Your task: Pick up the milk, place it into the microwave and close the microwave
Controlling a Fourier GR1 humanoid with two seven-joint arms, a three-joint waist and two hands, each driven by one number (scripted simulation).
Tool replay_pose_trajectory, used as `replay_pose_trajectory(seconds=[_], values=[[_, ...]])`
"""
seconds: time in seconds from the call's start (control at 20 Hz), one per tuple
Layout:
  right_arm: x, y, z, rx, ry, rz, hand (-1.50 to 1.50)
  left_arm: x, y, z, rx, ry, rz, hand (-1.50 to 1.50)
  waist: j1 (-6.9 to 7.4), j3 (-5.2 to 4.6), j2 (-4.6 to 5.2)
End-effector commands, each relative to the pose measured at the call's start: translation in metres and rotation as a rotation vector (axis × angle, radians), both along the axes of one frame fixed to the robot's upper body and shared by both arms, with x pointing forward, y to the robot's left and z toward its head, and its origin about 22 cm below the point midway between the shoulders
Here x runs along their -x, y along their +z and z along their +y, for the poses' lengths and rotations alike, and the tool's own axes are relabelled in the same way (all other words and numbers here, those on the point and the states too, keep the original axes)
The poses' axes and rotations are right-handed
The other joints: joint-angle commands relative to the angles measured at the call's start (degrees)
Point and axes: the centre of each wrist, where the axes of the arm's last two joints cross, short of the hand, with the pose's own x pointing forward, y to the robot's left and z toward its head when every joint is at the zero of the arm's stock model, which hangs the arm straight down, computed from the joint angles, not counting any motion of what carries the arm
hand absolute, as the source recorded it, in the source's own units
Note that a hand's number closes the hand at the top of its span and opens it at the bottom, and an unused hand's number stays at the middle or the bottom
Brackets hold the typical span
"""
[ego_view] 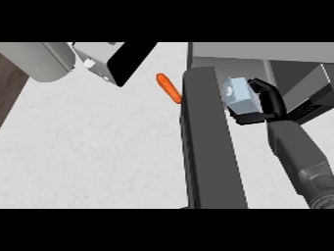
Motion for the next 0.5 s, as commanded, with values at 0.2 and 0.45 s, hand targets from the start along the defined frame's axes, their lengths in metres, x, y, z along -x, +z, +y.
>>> replay_pose_trajectory(seconds=[0.2,0.45], values=[[-0.029,0.042,0.001,0.073,-0.032,0.007,1.50,-0.018,0.004,0.002,0.016,-0.065,-0.081,-1.50,2.02,0.06,1.12],[-0.038,0.055,0.009,0.231,-0.149,-0.064,1.50,-0.025,0.009,0.001,0.024,-0.072,-0.125,-1.50,3.23,0.07,1.79]])
